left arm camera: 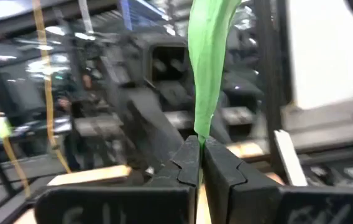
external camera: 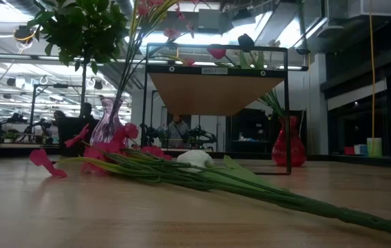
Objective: Pick and place flowers into a vace then onto a shelf
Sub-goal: Put the orange tulip into the violet vase
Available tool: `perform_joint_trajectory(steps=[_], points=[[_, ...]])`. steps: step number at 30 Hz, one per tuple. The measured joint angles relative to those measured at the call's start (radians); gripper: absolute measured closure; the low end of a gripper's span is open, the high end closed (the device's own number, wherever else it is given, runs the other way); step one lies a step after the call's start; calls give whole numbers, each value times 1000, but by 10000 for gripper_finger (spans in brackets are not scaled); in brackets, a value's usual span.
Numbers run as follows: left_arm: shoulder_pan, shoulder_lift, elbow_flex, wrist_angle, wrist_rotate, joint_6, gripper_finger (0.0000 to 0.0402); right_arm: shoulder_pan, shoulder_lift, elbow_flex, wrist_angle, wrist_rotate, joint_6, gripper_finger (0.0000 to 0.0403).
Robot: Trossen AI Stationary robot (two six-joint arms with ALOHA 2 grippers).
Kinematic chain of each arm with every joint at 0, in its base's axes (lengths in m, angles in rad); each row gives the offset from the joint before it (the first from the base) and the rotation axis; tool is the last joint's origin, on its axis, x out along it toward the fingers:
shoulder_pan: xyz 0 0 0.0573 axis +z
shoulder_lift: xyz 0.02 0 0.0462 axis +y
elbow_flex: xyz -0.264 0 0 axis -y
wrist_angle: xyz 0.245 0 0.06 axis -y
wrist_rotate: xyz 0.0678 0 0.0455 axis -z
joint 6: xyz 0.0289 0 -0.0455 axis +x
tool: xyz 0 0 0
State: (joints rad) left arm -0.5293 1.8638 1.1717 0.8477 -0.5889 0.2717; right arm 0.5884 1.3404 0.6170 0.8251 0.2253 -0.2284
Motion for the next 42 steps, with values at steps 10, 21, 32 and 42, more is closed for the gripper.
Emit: perform_joint_trajectory(steps=[10,21,32,42], points=[[-87,-145,-29,-272,-218,-50,398,1,-119,2,-123,-6,-5,264],[-176,-284,-273,-144,-460,-127,398,1,-101,0,-178,-6,15,392],[-256,-445,-426,-110,-665,-150,398,0,-44,-40,-133,76,62,400],[-321,-532,-429,-117,-910,-23,398,1,-43,-272,251,96,118,401]])
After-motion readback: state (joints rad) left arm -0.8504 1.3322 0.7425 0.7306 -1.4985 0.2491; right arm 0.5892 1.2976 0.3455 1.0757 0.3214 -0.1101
